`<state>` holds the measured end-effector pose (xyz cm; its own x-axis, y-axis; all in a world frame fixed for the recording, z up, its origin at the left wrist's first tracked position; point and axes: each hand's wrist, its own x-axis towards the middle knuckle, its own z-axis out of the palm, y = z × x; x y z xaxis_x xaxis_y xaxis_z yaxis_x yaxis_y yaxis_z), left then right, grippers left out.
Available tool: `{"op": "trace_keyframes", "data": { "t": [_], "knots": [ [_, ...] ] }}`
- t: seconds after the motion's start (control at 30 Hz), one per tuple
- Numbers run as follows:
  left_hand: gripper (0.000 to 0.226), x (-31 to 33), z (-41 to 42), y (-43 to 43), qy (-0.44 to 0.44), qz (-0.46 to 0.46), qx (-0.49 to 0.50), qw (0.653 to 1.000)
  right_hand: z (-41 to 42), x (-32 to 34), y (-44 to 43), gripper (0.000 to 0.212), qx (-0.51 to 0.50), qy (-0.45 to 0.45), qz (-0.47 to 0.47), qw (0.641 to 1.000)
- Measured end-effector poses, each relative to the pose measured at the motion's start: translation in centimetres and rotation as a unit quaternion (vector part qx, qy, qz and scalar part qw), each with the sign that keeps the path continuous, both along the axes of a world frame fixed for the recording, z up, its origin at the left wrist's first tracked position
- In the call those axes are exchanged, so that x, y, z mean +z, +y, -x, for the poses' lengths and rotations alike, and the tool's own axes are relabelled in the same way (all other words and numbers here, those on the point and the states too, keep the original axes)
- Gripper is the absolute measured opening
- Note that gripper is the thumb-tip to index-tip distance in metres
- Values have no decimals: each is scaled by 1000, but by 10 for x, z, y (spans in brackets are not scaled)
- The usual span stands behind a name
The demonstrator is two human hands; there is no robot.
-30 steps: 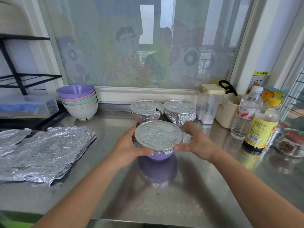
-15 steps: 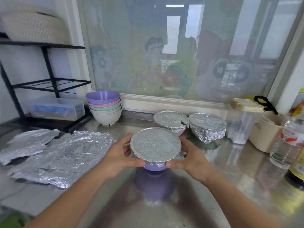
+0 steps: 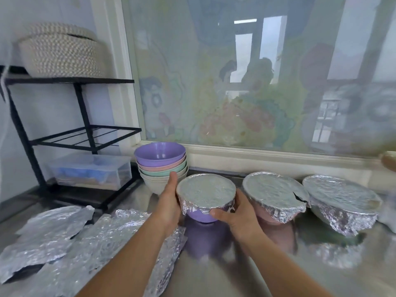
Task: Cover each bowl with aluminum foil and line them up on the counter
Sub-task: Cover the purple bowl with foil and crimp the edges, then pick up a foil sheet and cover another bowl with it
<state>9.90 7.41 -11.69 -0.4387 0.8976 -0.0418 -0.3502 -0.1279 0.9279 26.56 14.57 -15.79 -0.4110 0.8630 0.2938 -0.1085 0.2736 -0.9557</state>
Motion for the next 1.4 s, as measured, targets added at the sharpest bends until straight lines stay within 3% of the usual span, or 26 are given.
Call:
{"op": "trace_keyframes", "data": {
  "t": [0.17,0.37,0.47,0.63,0.73,0.87,1.03,1.17,1.27,1.4],
  "knots": [
    [98,-48,8,69,29,26,113,993,14,-12,22,73,-56,2,12,998],
    [93,-47,-2,83,18,16,94,995,23,-14,26,81,-118,-52,18,991],
    [99,-40,-8,77,10,26,91,995,22,-8,25,65,-125,-81,47,988],
    [55,-11,-15,39,57,70,78,993,-10,6,-5,44,-89,-123,46,987],
    [31,0,-7,11,114,75,68,988,-27,30,-26,34,-132,-129,-8,983],
    [27,17,7,-34,127,85,69,986,3,64,-38,60,-143,-161,-57,975],
    [9,34,38,-79,134,87,100,982,80,102,-31,57,-94,-231,-166,954],
    [9,33,75,-101,147,107,133,974,138,120,-22,59,-48,-356,-234,903],
    [8,28,94,-111,137,107,149,973,169,122,-19,54,-46,-431,-243,868],
    [13,23,108,-115,126,102,166,973,189,117,-15,26,-66,-435,-249,863]
  ]
}}
